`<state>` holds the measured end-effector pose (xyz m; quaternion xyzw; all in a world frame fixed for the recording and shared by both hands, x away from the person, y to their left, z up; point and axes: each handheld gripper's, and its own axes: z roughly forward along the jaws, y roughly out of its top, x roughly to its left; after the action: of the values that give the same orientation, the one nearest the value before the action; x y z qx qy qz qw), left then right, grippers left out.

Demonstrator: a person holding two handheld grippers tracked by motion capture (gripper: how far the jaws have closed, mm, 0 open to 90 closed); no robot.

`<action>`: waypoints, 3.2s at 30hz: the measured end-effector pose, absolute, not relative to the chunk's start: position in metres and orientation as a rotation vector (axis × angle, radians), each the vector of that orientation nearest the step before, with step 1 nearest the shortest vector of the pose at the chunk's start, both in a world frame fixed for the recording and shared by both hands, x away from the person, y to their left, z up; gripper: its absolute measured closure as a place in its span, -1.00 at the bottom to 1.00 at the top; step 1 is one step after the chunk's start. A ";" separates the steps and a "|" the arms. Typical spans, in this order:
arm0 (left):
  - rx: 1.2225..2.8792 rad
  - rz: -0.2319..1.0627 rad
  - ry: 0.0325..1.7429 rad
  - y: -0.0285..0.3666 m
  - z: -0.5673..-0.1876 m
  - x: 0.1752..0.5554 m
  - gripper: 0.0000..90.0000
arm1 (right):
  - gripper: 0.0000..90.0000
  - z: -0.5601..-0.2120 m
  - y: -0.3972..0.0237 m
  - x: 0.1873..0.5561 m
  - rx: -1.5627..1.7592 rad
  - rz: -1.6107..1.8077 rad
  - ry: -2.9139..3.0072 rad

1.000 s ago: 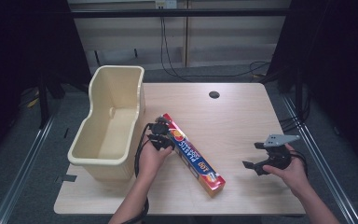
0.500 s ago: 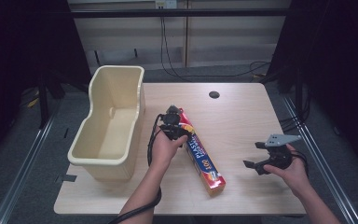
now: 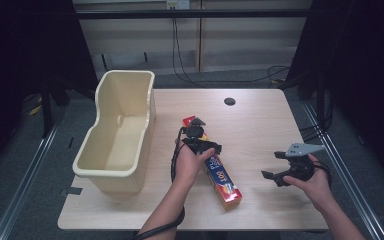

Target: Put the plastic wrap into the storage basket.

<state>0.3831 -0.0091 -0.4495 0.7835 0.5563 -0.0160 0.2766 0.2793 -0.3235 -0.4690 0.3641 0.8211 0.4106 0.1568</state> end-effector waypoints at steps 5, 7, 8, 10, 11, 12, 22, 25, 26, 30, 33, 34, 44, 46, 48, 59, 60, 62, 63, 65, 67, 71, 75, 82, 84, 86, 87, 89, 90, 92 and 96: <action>2.116 -0.016 1.537 -0.021 -0.459 0.382 -0.98 | -0.84 -0.469 -0.324 0.279 1.043 1.183 2.349; 2.126 -0.012 1.536 -0.022 -0.461 0.383 -0.98 | -0.84 -0.469 -0.324 0.279 1.047 1.178 2.346; 2.130 -0.003 1.550 -0.024 -0.464 0.383 -0.99 | -0.84 -0.469 -0.324 0.279 1.047 1.177 2.349; 2.170 -0.006 1.538 -0.025 -0.468 0.383 -1.00 | -0.83 -0.469 -0.324 0.279 1.041 1.177 2.351; 2.170 -0.006 1.538 -0.025 -0.468 0.383 -1.00 | -0.83 -0.469 -0.324 0.279 1.041 1.177 2.351; 2.160 -0.021 1.541 -0.024 -0.469 0.383 -1.00 | -0.83 -0.469 -0.324 0.279 1.046 1.172 2.344; 2.265 -0.045 1.518 -0.012 -0.461 0.388 -0.71 | -0.83 -0.468 -0.326 0.279 1.045 1.178 2.332; 2.301 -0.054 1.498 -0.001 -0.457 0.388 -0.52 | -0.83 -0.468 -0.327 0.279 1.053 1.183 2.328; 2.301 -0.054 1.498 -0.001 -0.457 0.388 -0.46 | -0.83 -0.468 -0.327 0.279 1.053 1.183 2.328; 2.366 -0.031 1.495 0.004 -0.450 0.388 -0.30 | -0.83 -0.467 -0.325 0.279 1.056 1.186 2.326; 2.412 0.044 1.431 0.007 -0.447 0.388 -0.16 | -0.82 -0.467 -0.325 0.279 1.046 1.189 2.327; 2.414 0.065 1.411 0.007 -0.448 0.388 -0.16 | -0.82 -0.467 -0.325 0.279 1.046 1.188 2.327; 2.335 0.053 1.465 0.005 -0.451 0.398 -0.28 | -0.82 -0.467 -0.325 0.279 1.050 1.180 2.326; 2.327 0.043 1.468 0.004 -0.451 0.399 -0.31 | -0.82 -0.467 -0.325 0.279 1.048 1.181 2.327; 2.347 0.052 1.476 0.001 -0.454 0.402 -0.25 | -0.82 -0.467 -0.326 0.280 1.045 1.185 2.323; 2.385 0.019 1.535 0.000 -0.452 0.405 -0.10 | -0.82 -0.466 -0.327 0.279 1.051 1.189 2.318; 2.382 0.008 1.552 0.000 -0.451 0.405 -0.09 | -0.82 -0.466 -0.328 0.279 1.050 1.190 2.316; 2.396 -0.027 1.552 0.001 -0.446 0.404 -0.08 | -0.82 -0.466 -0.328 0.279 1.050 1.193 2.316; 2.397 -0.033 1.542 0.002 -0.444 0.404 -0.08 | -0.82 -0.466 -0.328 0.279 1.047 1.193 2.315; 2.389 -0.046 1.556 0.001 -0.441 0.403 -0.08 | -0.83 -0.466 -0.329 0.279 1.047 1.190 2.315; 2.416 -0.063 1.539 0.003 -0.428 0.402 -0.08 | -0.83 -0.466 -0.329 0.280 1.053 1.188 2.314; 2.409 -0.072 1.524 0.007 -0.410 0.402 -0.08 | -0.83 -0.466 -0.327 0.279 1.049 1.187 2.323; 2.433 -0.102 1.510 0.012 -0.388 0.402 -0.08 | -0.85 -0.466 -0.327 0.279 1.049 1.189 2.323; 2.427 -0.122 1.509 0.020 -0.361 0.402 -0.08 | -0.87 -0.466 -0.326 0.279 1.043 1.195 2.325; 2.432 -0.115 1.523 0.022 -0.351 0.402 -0.09 | -0.89 -0.467 -0.325 0.279 1.037 1.204 2.331; 2.441 -0.114 1.520 0.024 -0.346 0.402 -0.09 | -0.89 -0.467 -0.325 0.280 1.032 1.203 2.328; 2.421 -0.127 1.528 0.026 -0.341 0.403 -0.08 | -0.90 -0.467 -0.325 0.280 1.037 1.204 2.333; 2.437 -0.131 1.512 0.029 -0.335 0.403 -0.09 | -0.90 -0.467 -0.324 0.280 1.036 1.202 2.331; 2.437 -0.131 1.512 0.029 -0.335 0.403 -0.09 | -0.90 -0.467 -0.324 0.280 1.035 1.204 2.333; 2.432 -0.134 1.514 0.030 -0.329 0.403 -0.09 | -0.90 -0.467 -0.324 0.280 1.031 1.202 2.331; 2.432 -0.121 1.515 0.035 -0.319 0.404 -0.09 | -0.91 -0.467 -0.324 0.280 1.036 1.211 2.333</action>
<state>0.4043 0.0350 -0.3185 0.8401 0.5234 -0.0420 0.1362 0.2798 -0.3239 -0.4665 0.3622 0.8155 0.4232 0.1572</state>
